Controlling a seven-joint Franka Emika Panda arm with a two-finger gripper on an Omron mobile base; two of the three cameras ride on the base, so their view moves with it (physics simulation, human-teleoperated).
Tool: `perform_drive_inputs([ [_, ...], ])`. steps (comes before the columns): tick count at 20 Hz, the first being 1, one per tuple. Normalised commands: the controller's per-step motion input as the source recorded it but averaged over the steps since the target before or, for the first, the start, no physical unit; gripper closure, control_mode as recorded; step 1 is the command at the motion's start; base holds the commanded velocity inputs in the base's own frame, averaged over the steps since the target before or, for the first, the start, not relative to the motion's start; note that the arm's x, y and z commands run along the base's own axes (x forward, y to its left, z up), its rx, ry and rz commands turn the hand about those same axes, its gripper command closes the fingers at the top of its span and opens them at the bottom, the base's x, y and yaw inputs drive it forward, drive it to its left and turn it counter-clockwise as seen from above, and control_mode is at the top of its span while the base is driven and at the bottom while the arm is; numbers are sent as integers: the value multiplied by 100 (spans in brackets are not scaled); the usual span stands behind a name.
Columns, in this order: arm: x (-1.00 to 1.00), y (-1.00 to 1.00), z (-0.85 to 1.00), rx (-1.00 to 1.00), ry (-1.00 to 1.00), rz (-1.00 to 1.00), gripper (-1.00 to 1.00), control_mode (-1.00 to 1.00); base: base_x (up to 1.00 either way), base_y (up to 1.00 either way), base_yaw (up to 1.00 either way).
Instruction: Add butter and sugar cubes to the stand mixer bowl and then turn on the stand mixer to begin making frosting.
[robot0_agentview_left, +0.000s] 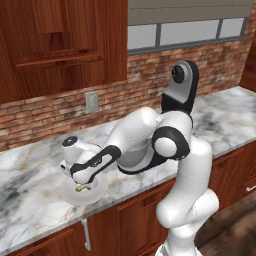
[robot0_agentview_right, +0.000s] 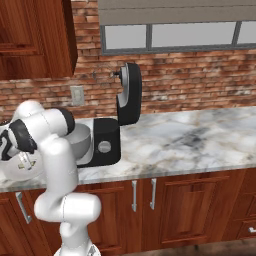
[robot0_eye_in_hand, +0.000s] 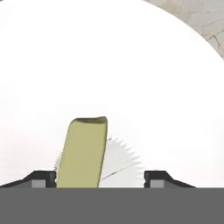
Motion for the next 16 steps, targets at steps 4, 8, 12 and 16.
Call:
perform_drive_inputs([
  [4,0,4,-32,-1,0,0,100,-100,0,0,0],
  [8,0,0,-38,0,0,0,100,-100,0,0,0],
  [12,-6,0,-33,0,0,0,100,-100,0,0,0],
  [16,-25,-4,3,0,-15,-1,100,-100,0,0,0],
])
